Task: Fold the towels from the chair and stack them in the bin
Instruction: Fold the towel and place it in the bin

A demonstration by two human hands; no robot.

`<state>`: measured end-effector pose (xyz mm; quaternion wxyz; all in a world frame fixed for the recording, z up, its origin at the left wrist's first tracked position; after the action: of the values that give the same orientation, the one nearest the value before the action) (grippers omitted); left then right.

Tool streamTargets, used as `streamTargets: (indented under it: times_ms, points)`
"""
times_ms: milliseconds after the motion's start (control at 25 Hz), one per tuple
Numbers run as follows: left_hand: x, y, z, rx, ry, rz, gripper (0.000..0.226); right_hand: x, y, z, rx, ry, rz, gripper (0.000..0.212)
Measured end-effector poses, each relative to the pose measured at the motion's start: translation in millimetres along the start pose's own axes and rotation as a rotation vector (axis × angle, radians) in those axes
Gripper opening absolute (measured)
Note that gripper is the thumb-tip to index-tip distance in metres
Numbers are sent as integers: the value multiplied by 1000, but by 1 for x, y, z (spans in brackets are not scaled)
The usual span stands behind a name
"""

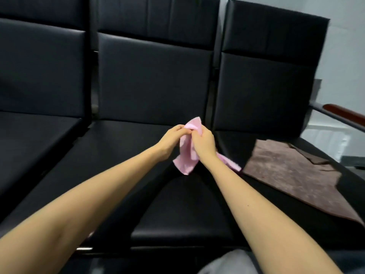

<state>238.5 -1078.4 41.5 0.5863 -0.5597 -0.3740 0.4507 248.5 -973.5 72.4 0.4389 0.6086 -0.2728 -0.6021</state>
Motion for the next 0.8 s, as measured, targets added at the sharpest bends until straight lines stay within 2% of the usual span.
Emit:
streamTargets:
  times_ms: [80,120,200,240,320,440,480,560,640,680,720,800]
  points:
    - [-21,10,-24,-40,100,28,36,33,12,1,34,14,241,19]
    - [-30,18,-37,-83,113,99,36,47,16,1,51,27,349,18]
    - [-57,27,-59,-133,43,314,17,75,24,2,53,101,477,20]
    - [-67,27,-65,-146,16,409,15,84,27,3,49,146,463,21]
    - [-92,33,-70,-244,39,495,25,92,31,10,46,212,301,20]
    - [-117,31,-68,-309,118,547,28,70,35,24,28,201,45,24]
    - [-125,21,-65,-262,88,617,23,61,36,28,17,194,-4,28]
    - [-143,-9,-61,-101,-125,763,17,43,39,34,1,193,-92,29]
    - [-156,-38,-67,32,-347,832,16,27,41,38,-23,156,-36,21]
    - [-159,-45,-68,44,-360,853,13,18,43,39,-39,128,25,19]
    - [-159,-47,-66,20,-293,874,14,13,45,42,-51,113,62,21]
    - [-152,-34,-64,-150,-17,889,23,11,46,46,-60,151,56,19]
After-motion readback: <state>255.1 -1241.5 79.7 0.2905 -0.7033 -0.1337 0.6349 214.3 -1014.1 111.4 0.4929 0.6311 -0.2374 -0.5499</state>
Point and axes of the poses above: each hand's wrist, its own z-axis towards the middle knuckle, its own x-axis out of the palm, y = z × x, the point moved 9 cm from there along z, towards the middle knuckle, and after that the axes turned 14 degrees about y, right-handed, at the moved point
